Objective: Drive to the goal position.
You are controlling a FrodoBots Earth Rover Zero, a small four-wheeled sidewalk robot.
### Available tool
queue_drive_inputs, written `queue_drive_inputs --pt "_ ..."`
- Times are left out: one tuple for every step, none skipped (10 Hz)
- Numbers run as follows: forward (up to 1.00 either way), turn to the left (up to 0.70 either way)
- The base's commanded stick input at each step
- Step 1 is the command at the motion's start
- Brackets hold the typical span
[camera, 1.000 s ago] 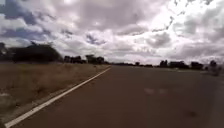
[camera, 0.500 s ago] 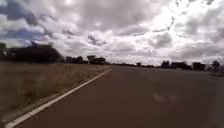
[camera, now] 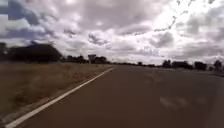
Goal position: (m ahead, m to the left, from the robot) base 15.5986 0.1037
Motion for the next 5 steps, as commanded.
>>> queue_drive_inputs --pt "0.70 0.00" --pt "0.70 0.00" --pt "0.70 0.00" --pt "0.70 0.00" --pt "0.70 0.00"
